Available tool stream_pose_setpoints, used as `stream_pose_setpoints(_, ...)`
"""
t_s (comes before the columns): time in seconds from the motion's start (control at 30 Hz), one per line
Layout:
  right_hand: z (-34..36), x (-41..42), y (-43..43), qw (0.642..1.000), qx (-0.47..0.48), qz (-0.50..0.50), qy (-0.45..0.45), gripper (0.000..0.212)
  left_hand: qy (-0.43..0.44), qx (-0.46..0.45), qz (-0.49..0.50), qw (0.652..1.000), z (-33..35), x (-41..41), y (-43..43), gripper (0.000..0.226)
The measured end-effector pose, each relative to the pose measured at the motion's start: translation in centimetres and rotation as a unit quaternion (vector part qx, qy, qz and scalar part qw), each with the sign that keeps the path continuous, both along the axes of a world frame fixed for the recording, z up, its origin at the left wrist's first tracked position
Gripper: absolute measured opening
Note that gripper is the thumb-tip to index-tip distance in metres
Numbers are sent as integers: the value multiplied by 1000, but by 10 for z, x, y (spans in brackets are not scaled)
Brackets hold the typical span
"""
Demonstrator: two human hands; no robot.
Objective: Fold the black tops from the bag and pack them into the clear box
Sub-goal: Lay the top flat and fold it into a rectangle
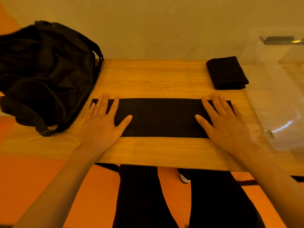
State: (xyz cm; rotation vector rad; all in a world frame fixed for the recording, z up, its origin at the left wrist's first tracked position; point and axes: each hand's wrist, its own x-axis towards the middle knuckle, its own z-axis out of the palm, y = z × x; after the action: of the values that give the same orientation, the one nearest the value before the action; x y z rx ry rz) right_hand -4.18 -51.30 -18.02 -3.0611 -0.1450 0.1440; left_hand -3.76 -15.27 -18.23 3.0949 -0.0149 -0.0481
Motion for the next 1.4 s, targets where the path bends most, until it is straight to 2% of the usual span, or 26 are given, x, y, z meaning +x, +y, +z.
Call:
stream_pose_setpoints(0.17, 0, -1, -8, 1000, -8, -21, 5, 77, -13, -6, 5, 1000, 0, 1, -3, 94)
stream_pose_setpoints(0.57, 5, -3, -7, 1000, -6, -16, 11, 84, -1, -3, 16, 1000, 2, -1, -4, 92)
stream_pose_setpoints(0.7, 17, -11, 4, 998, -37, -40, 16, 89, -89, 37, 8, 995, 19, -13, -23, 96)
stream_pose_setpoints(0.8, 29, -17, 43, 997, -34, -4, -66, 81, -129, -8, -36, 991, 34, -20, -58, 91)
stream_pose_setpoints(0.87, 30, -12, 75, 995, 5, 60, -74, 72, -120, -26, -81, 989, 29, -25, -85, 88)
stream_pose_setpoints(0.93, 23, 5, 92, 995, 18, 89, -42, 64, -102, -34, -103, 989, 17, -29, -101, 86)
stream_pose_setpoints(1.1, 4, 38, 43, 999, -3, 33, 16, 71, -5, -4, -29, 1000, 3, -13, -44, 88)
stream_pose_setpoints(1.23, 7, 34, -8, 1000, 4, -8, 29, 79, 3, -6, 41, 999, 3, -9, 7, 90)
stream_pose_setpoints(1.4, 4, 33, -20, 1000, 11, 6, 28, 76, 19, -11, 55, 998, 2, -6, 14, 91)
